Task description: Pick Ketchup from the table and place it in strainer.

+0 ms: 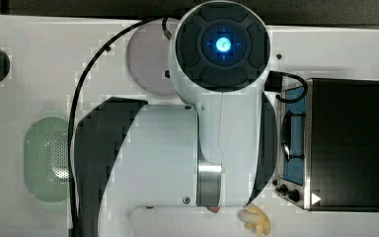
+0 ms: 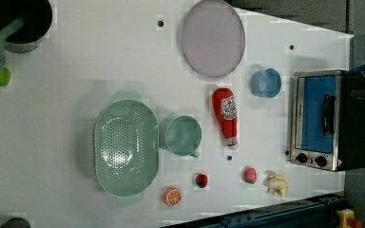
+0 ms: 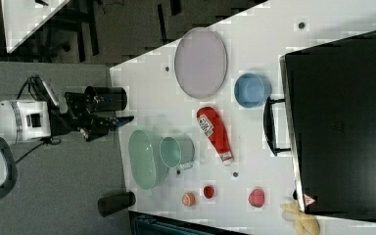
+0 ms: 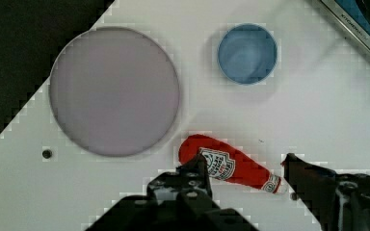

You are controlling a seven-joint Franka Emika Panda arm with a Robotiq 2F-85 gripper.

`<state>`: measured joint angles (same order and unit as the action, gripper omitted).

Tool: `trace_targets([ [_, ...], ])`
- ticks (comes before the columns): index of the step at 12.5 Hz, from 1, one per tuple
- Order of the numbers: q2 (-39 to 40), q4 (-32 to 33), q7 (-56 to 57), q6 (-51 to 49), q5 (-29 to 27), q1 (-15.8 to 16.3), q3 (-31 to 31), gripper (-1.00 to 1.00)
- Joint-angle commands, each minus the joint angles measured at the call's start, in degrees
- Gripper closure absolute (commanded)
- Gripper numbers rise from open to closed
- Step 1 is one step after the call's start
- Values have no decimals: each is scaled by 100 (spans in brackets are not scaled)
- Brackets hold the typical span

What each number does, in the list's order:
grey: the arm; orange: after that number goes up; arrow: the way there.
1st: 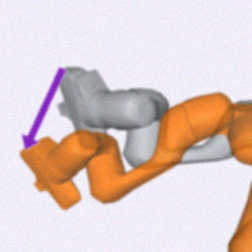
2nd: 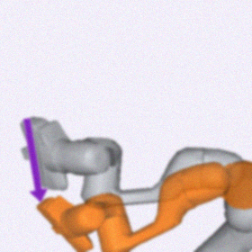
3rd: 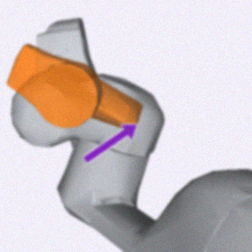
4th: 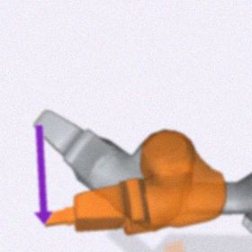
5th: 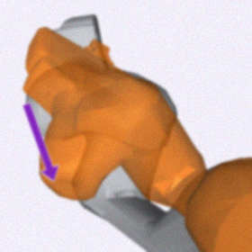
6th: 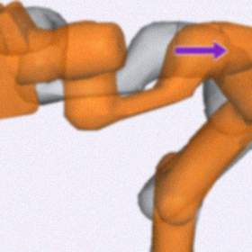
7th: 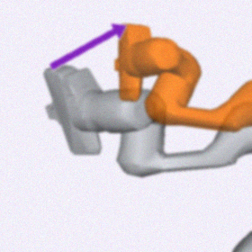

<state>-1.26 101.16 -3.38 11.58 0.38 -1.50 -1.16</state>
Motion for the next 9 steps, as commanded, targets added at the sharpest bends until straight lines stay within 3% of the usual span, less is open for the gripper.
trace_targets([
  [1,-1232,773,403,-830,-188,-599,-352,-59],
  [3,-1216,874,408,-822,-190,-596,-358,-99],
  [6,-1024,1150,885,-625,-197,-569,-454,-100],
  [9,-650,1481,2177,16,-196,-556,-622,-100],
])
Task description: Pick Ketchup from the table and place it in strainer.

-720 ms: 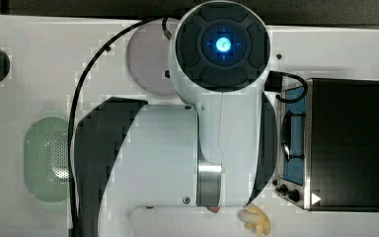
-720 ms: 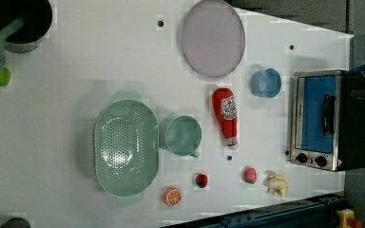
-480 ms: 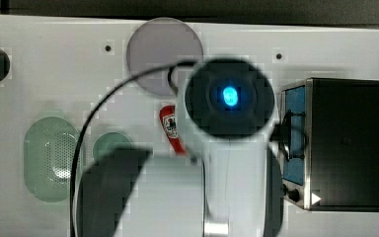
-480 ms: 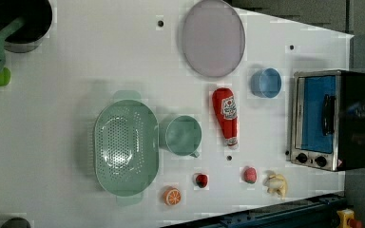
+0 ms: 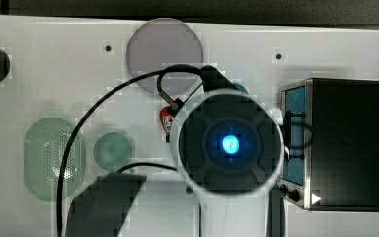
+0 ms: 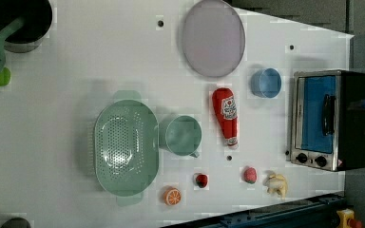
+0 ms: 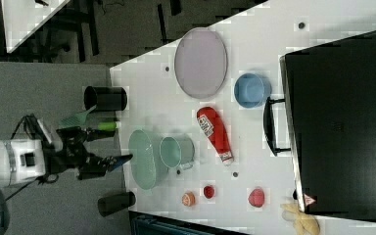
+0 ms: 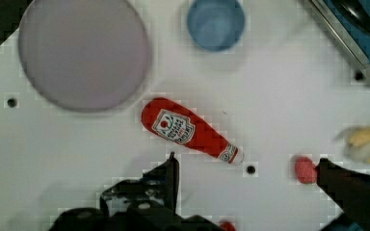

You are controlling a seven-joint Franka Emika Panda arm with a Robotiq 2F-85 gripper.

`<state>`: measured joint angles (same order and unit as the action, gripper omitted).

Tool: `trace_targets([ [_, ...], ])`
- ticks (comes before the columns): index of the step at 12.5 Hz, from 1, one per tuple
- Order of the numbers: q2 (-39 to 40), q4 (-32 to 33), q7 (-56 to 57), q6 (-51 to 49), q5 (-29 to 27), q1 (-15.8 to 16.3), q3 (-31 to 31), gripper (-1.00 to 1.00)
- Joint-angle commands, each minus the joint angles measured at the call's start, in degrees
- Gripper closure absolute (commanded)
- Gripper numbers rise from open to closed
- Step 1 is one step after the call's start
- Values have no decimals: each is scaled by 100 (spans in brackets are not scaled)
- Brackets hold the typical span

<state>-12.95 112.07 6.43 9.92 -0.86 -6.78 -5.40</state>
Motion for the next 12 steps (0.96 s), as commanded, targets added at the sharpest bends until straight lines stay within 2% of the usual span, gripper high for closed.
trace_targets([
  [1,659,515,1740,444,-71,-27,-254,-100],
  [6,1248,1269,4579,2000,-32,-21,-492,-100],
  [8,1463,1570,4984,2603,4,-21,-499,-100],
  [12,2010,1920,4999,3608,20,-19,-551,-100],
])
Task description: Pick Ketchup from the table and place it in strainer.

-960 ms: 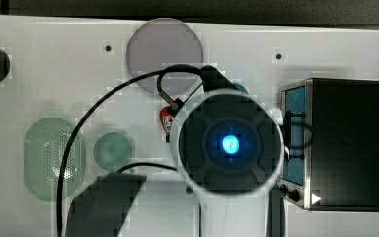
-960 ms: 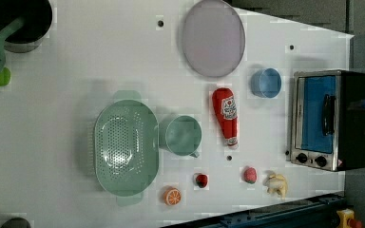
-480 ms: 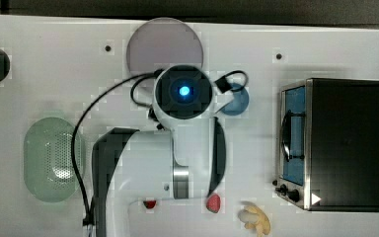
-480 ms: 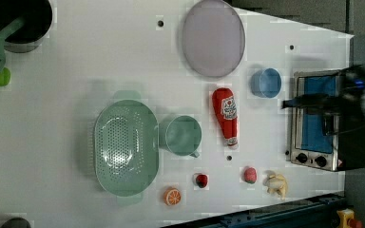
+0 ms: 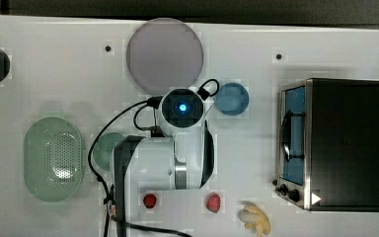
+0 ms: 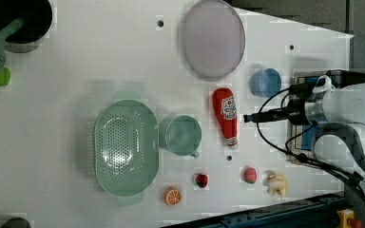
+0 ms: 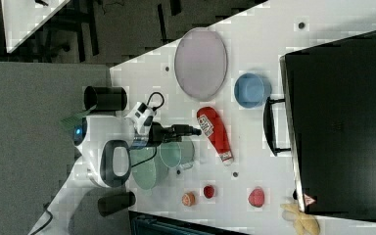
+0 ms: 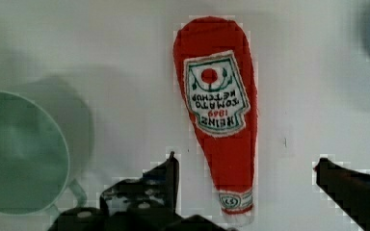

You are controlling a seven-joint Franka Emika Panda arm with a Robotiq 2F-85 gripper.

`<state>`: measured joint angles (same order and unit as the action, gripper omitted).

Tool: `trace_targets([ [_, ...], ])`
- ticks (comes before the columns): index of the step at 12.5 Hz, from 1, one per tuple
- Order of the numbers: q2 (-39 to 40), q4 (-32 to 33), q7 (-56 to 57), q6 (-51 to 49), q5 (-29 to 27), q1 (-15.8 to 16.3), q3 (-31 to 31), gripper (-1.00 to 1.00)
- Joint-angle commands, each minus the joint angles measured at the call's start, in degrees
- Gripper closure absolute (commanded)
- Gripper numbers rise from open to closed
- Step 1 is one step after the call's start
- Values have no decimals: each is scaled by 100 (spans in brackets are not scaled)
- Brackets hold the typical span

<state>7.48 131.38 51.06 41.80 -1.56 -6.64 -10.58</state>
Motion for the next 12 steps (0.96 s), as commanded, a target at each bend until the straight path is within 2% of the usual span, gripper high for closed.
trace_targets([
  [1,139,12,540,555,90,-24,-42,-100],
  [12,1659,39,539,1917,113,6,-6,-100],
])
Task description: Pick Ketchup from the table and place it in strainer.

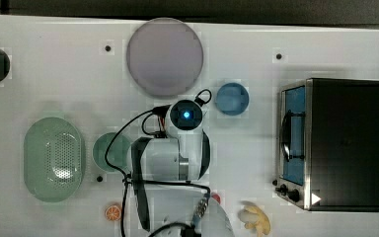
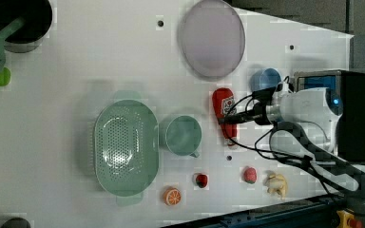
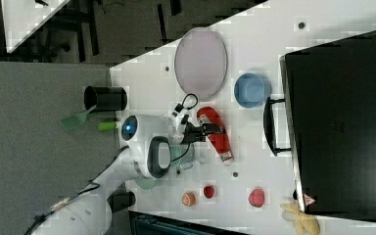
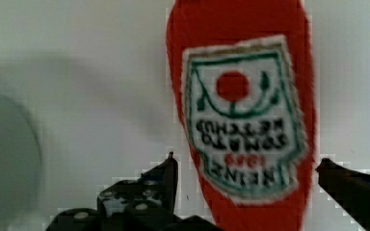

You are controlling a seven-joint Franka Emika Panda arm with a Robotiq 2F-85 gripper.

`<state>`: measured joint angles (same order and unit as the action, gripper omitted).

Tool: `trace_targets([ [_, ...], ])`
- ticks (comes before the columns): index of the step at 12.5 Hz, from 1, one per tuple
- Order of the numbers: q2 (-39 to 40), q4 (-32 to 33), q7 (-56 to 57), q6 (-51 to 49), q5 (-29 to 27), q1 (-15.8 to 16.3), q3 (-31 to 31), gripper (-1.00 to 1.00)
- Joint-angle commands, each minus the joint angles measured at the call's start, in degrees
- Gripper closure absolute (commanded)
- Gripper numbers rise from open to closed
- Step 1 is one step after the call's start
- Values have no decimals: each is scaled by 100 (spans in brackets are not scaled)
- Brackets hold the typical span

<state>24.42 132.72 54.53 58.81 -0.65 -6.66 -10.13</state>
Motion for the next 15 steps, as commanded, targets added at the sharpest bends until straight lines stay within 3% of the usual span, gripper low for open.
trace_targets([
  [1,35,-97,190,230,22,10,-57,-93],
  [4,-5,-125,170,219,22,13,-60,-21],
  [9,-814,-241,93,-195,17,10,-70,-21],
  [15,-2487,-1034,-1,-2790,6,81,-495,-21],
])
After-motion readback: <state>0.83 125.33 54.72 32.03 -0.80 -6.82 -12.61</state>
